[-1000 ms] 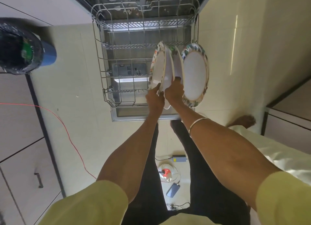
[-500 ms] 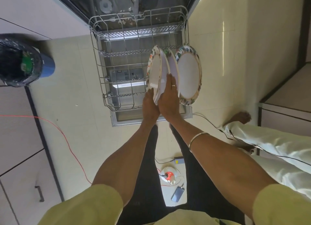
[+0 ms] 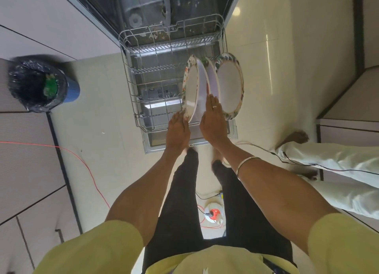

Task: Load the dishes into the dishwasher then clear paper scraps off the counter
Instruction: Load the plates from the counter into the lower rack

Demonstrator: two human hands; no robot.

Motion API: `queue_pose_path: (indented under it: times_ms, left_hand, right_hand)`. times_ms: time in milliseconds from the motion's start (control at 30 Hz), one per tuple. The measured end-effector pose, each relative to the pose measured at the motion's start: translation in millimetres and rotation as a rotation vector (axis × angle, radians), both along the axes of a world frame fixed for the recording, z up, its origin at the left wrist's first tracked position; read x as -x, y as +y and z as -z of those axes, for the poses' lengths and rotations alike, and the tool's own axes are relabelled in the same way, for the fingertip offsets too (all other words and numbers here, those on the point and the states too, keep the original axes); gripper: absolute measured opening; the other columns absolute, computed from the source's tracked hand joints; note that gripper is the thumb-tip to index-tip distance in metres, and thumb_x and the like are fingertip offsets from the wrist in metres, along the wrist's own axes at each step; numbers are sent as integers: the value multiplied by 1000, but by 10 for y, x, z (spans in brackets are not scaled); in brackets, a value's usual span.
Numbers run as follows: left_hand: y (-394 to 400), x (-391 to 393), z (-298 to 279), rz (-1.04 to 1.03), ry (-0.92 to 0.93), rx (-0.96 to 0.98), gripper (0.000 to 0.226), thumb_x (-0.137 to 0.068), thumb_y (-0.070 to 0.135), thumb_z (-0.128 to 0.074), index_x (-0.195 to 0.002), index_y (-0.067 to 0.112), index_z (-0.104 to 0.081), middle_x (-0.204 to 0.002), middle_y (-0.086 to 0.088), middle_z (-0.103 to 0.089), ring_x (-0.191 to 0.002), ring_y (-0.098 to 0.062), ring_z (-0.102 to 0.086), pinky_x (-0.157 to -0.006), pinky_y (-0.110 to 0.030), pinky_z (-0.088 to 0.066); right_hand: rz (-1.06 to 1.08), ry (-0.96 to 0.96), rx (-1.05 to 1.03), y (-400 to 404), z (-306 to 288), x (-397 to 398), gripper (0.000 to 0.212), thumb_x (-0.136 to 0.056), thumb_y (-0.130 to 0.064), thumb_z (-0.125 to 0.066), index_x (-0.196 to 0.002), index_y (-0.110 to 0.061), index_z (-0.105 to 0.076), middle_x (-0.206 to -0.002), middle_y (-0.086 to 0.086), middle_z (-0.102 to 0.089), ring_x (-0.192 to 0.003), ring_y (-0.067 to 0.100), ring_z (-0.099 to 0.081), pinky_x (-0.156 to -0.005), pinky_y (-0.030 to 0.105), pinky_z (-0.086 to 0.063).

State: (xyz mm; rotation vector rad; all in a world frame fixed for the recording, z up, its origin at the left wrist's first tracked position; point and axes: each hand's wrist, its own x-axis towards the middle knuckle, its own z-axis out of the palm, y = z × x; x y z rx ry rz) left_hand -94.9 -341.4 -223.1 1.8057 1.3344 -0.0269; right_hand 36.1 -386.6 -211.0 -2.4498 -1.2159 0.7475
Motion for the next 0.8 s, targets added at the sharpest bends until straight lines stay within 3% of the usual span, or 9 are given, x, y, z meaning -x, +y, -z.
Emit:
queue_pose_path:
  times_ms: [133, 333, 433, 567, 700, 800]
  left_hand:
    - [-218, 125, -27, 9, 47, -20, 48, -109, 31, -27, -148, 7, -39, -154, -13, -39, -146, -32, -29, -121, -46, -24]
    - [-577, 135, -40, 9, 63, -48, 51, -109, 33, -22, -150, 7, -36, -156, -13, -36, -148, -29, -26, -123, -45, -20]
    - [-729, 91, -102, -18, 64, -75, 51, -109, 32, -22, -150, 5, -37, -156, -14, -36, -148, -28, -25, -124, -43, -17]
    - [-944, 129, -189, 25, 82, -144, 52, -108, 31, -20, -148, 3, -39, -153, -15, -40, -147, -29, -29, -123, -42, -18]
    - [-1025, 244, -17, 89, 61, -209, 51, -108, 26, -20, -146, -1, -40, -151, -19, -41, -145, -29, -31, -123, -41, -19]
    - [-990, 363, 298, 87, 83, -218, 45, -108, 16, -24, -146, -4, -37, -152, -21, -39, -147, -30, -29, -123, -39, -16]
  right_hand:
    - [-29, 16, -83, -55, -148, 11, 52, -102, -17, -38, -151, -1, -28, -157, 15, -31, -148, 31, -23, -122, 42, -19]
    - [-73, 36, -131, -335, -226, 80, 50, -103, -17, -40, -150, -3, -32, -155, 14, -35, -146, 32, -26, -117, 40, -17]
    - [-126, 72, -122, -508, -250, 129, 49, -103, -12, -39, -150, -4, -31, -155, 15, -36, -146, 33, -28, -118, 47, -28]
    - [-160, 90, -95, -715, -273, 174, 51, -99, -5, -42, -150, -3, -32, -153, 17, -38, -145, 34, -29, -114, 44, -33]
    - [-134, 72, -41, -773, -182, 226, 46, -94, 1, -40, -140, -1, -42, -139, 20, -50, -131, 35, -47, -104, 42, -47]
    - [-161, 52, 66, -830, 109, 300, 43, -96, -2, -41, -139, -2, -43, -134, 17, -56, -123, 33, -55, -100, 41, -46]
